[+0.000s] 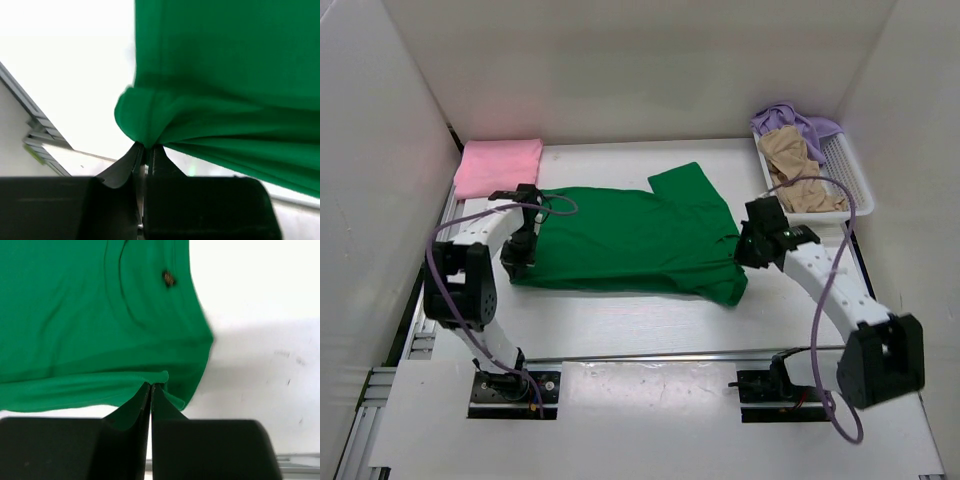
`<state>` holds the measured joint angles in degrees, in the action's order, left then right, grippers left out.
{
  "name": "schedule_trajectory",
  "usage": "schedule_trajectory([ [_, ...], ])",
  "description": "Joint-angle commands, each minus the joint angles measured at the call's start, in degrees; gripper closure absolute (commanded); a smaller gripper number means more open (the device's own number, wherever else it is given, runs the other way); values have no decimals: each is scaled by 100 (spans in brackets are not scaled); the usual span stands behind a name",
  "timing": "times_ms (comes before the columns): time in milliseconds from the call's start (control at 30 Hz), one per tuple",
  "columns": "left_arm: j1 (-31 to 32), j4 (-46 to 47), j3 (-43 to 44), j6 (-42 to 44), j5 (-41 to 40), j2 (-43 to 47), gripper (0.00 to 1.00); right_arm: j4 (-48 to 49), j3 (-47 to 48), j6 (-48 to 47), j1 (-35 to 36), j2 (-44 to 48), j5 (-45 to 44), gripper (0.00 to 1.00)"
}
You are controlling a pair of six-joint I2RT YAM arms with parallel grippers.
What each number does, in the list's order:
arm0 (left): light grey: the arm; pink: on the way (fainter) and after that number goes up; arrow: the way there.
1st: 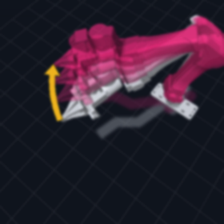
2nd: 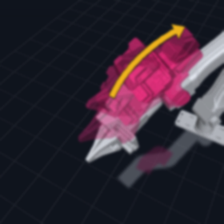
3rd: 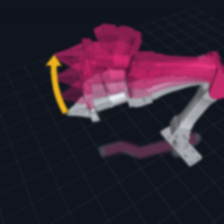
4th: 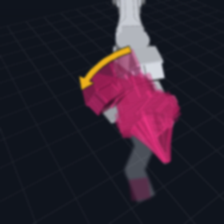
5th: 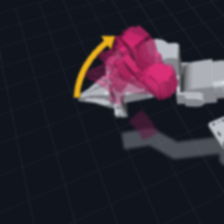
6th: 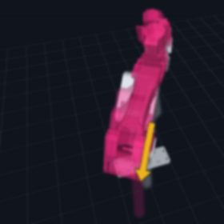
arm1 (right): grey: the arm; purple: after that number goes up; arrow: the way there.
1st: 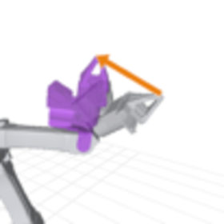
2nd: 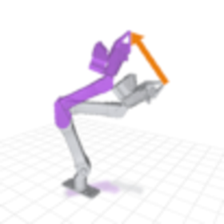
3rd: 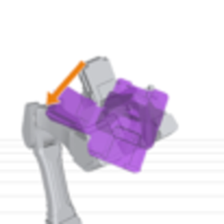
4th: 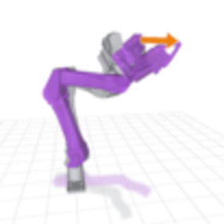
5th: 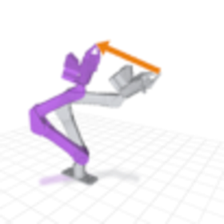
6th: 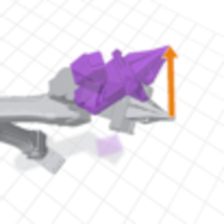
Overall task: Fold and stack the t-shirts
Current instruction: Fold the flattened tshirt in 1/3 of the way
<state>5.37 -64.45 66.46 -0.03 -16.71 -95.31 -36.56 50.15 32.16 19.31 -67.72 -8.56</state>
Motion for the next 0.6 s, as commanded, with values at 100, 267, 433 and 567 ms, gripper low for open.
schedule_trajectory([
  [100,26,380,561,3,-939,-567,90,702,1048,-1027,-190,-1259,-191,100],
  [267,26,486,737,3,-1001,-884,90,702,1593,-1343,-243,-2095,-41,100],
  [433,26,591,1009,3,-1142,-1217,90,563,2270,-1634,-244,-2745,-41,100],
  [567,26,530,1387,3,-1194,-1490,87,333,2736,-1836,-296,-3194,-41,100],
])
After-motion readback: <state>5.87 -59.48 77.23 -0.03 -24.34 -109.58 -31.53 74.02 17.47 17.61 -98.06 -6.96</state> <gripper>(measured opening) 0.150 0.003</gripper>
